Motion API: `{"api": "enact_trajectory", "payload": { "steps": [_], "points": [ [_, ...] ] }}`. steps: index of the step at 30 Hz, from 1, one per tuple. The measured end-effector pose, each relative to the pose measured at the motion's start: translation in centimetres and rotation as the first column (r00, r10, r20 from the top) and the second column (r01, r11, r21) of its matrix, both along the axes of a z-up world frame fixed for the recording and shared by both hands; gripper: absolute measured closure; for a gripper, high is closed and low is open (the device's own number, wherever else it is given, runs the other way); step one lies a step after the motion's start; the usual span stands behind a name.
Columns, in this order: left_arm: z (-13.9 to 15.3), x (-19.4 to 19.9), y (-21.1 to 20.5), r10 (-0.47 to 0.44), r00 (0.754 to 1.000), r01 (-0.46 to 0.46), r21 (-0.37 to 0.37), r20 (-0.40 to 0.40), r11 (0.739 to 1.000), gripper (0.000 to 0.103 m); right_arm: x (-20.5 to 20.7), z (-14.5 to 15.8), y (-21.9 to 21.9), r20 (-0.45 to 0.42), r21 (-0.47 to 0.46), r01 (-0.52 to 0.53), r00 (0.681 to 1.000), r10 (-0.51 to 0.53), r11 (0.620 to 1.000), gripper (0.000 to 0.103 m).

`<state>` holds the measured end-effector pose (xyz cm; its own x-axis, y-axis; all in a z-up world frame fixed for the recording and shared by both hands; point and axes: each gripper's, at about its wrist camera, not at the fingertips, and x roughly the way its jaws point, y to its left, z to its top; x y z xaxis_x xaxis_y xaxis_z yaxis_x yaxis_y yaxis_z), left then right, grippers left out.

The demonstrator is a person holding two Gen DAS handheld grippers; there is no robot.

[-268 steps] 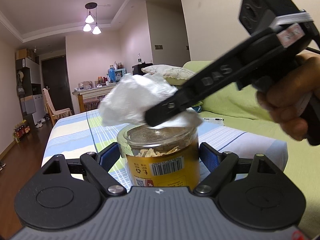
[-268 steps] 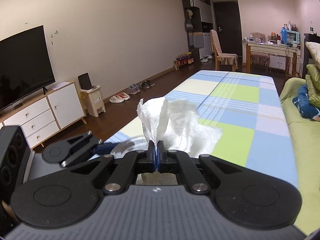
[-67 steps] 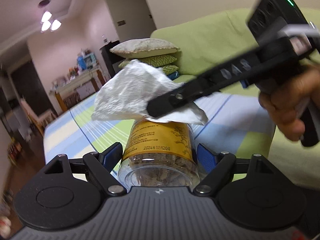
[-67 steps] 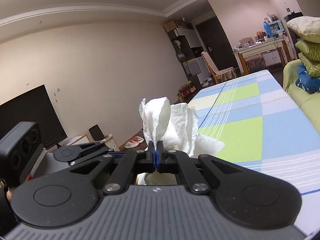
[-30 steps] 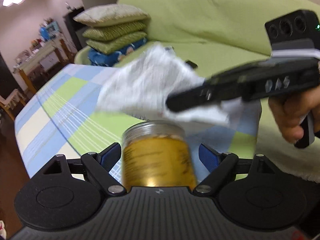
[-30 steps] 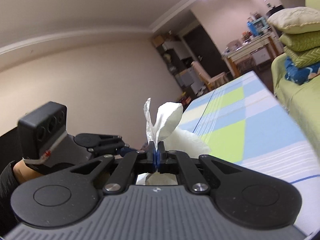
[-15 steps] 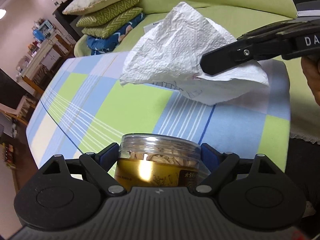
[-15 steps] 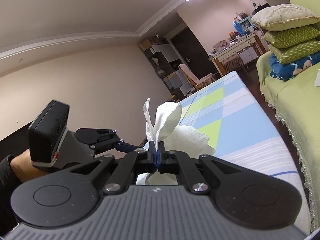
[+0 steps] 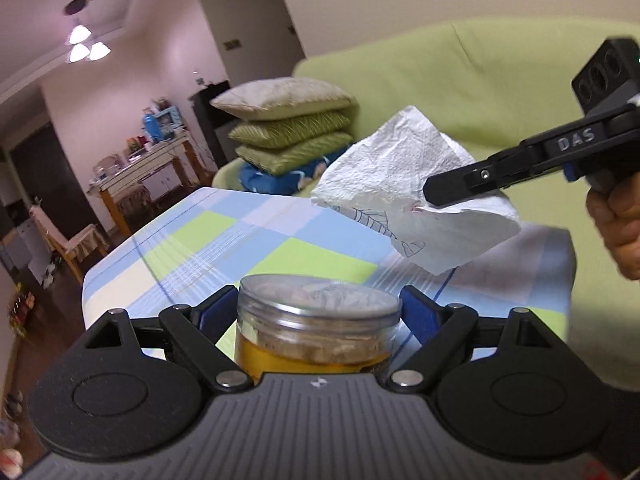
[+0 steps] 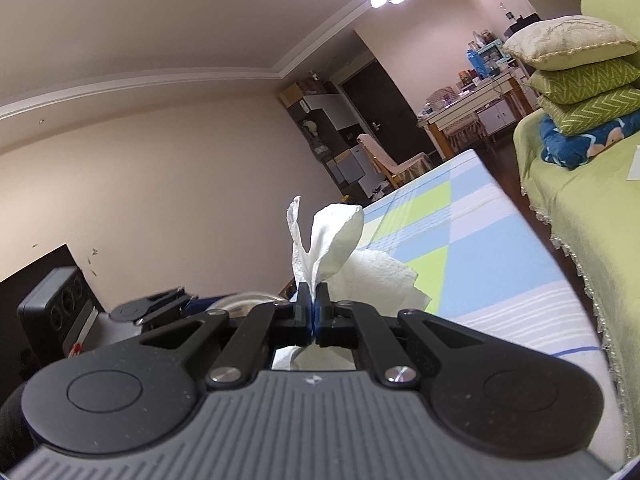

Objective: Clean container
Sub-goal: 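Wipe the jar's side and rim with the tissue in the right gripper, then sweep the tissue across the jar mouth with the right gripper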

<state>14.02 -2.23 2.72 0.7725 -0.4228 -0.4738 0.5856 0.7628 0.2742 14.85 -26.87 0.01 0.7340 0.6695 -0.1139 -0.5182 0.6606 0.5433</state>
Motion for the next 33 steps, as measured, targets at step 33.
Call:
{"api": "enact_trajectory", "payload": {
  "steps": [33],
  "points": [
    [-2.0,-1.9,7.1,0.1,0.994,-0.108,-0.266,-0.043,0.958,0.017,2.1,3.0,10.2,-0.058,-0.252,-0.307,0.951,0.303,0.918,0.103]
  ]
}}
